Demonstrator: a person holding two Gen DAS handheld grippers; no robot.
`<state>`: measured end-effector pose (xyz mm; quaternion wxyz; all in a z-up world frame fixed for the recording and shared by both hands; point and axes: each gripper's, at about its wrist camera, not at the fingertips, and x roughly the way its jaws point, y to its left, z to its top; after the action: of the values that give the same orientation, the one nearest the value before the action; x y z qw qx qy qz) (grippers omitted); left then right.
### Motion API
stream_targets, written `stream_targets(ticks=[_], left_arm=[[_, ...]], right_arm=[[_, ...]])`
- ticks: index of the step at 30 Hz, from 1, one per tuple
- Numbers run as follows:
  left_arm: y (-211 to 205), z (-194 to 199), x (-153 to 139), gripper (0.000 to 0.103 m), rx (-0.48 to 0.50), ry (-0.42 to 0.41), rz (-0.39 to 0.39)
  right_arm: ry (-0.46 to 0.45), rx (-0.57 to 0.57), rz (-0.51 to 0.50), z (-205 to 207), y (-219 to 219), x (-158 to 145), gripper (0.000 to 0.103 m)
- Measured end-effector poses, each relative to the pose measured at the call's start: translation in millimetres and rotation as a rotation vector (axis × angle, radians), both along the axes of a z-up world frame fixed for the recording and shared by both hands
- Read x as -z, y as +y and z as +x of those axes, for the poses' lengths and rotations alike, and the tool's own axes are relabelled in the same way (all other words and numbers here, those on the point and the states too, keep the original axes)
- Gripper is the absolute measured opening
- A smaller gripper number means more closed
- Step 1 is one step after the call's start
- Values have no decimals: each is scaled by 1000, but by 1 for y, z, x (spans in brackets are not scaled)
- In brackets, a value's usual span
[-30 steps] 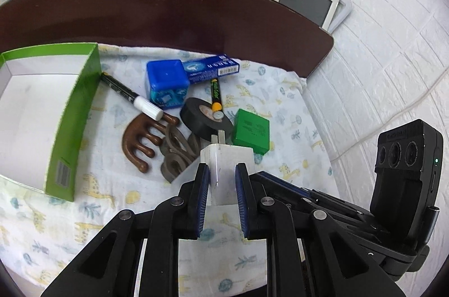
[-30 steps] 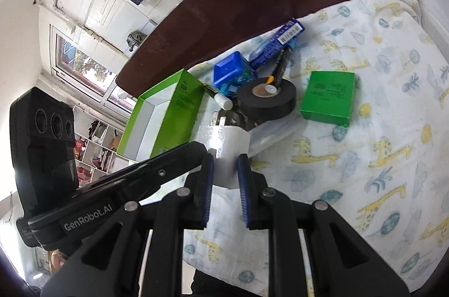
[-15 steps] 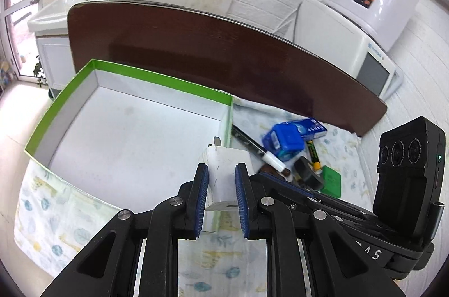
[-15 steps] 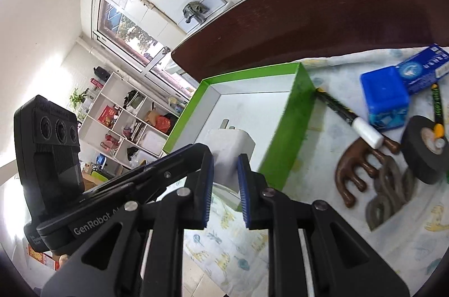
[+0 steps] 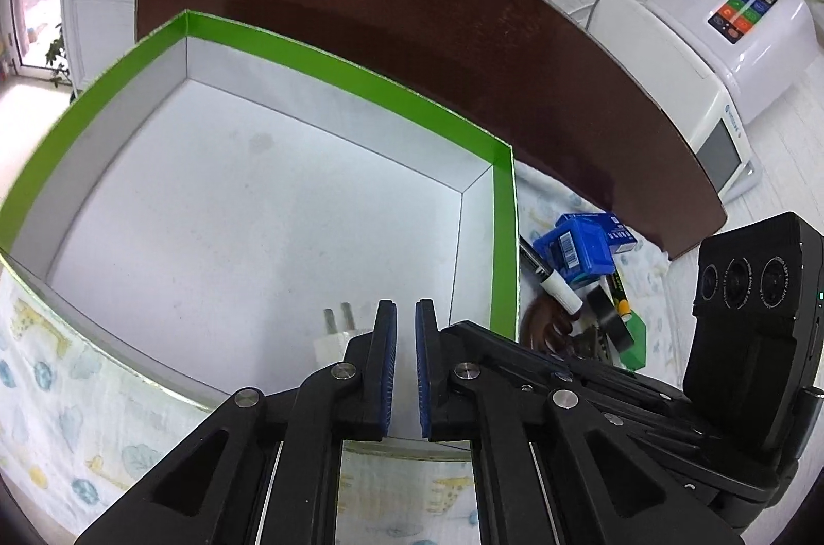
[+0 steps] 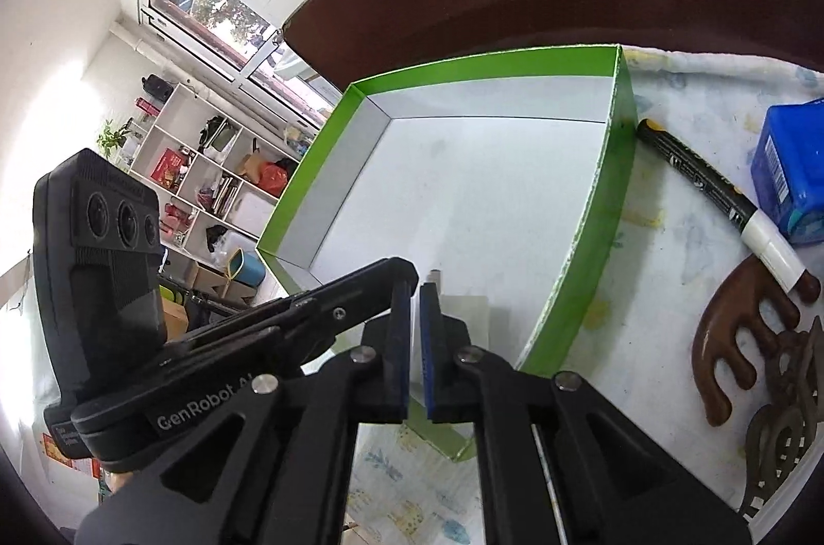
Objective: Organize rigid objects
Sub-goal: 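Carry the cube into the green box and open the left tool, then move the left tool to the clear plastic tube case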
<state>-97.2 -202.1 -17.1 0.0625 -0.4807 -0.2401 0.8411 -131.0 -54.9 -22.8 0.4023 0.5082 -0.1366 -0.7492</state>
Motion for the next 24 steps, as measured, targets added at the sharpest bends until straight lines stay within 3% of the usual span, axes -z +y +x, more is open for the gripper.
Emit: stream_targets(ticks=[4, 9, 18, 20, 22, 24], left_arm=[[2, 2, 5, 4, 9, -12, -4], [14, 9, -9, 4, 10, 27, -81], [66, 12, -36, 9, 91, 61, -117], [82, 13, -40, 22, 116, 64, -119], [97, 16, -43, 53, 128, 73, -114], [110, 19, -47, 58, 121, 101, -124]], right_arm=[[-6, -5, 9, 3, 4, 5, 6], [55, 4, 50, 11, 15, -4, 6], [162, 147, 76, 21, 86, -36, 7], [171, 192, 86, 23, 109, -38, 7], [177, 252, 118, 24, 134, -38, 7], [173, 328, 159, 24, 160, -34, 7]])
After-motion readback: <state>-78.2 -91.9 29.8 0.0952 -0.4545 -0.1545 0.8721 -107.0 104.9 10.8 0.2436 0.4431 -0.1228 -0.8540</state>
